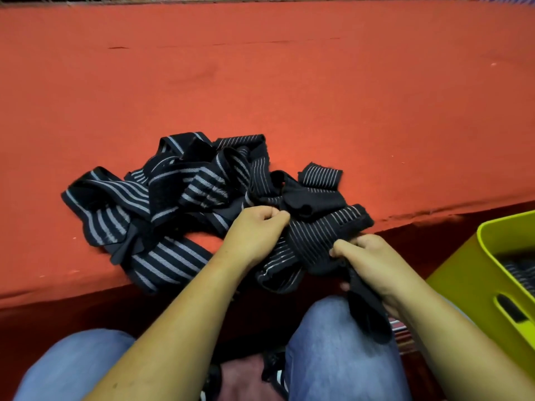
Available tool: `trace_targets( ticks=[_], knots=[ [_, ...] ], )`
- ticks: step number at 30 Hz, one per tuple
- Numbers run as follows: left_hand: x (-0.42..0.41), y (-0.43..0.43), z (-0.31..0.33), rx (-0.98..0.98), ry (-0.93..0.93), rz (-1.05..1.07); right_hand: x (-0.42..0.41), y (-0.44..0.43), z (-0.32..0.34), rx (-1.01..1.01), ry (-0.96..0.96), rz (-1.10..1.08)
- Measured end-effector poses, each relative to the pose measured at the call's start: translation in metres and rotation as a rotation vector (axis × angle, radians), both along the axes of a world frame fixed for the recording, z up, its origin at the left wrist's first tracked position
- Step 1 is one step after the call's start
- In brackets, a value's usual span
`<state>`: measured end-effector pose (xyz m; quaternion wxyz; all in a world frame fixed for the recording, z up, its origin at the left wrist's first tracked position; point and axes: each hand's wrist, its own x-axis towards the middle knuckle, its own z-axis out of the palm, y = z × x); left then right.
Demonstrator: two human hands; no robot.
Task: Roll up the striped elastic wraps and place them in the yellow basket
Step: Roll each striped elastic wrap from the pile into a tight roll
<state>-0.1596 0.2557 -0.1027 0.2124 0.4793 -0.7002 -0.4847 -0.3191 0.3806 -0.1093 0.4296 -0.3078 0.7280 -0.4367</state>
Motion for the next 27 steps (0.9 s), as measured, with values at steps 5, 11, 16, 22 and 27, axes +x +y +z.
trace_targets(
  ticks=[5, 11, 16, 22, 27],
  knots=[
    [0.000, 0.007, 0.001, -0.094, 0.009, -0.105, 0.001, -0.005, -0.007, -0.134, -0.193, -0.047],
    [0.017, 0.014, 0.010, 0.059, 0.170, -0.069, -0.007, -0.015, -0.001, -0.036, -0.138, -0.255],
    [0.042, 0.023, 0.021, 0.116, 0.431, 0.102, -0.026, -0.028, -0.007, -0.004, -0.237, -0.384],
    [0.071, 0.034, 0.023, 0.241, 0.685, 0.201, -0.020, -0.038, -0.015, -0.104, -0.498, -0.274],
    [0.093, 0.034, 0.028, 0.370, 0.934, 0.197, -0.005, -0.035, 0.001, -0.115, -0.346, -0.082]
  ],
)
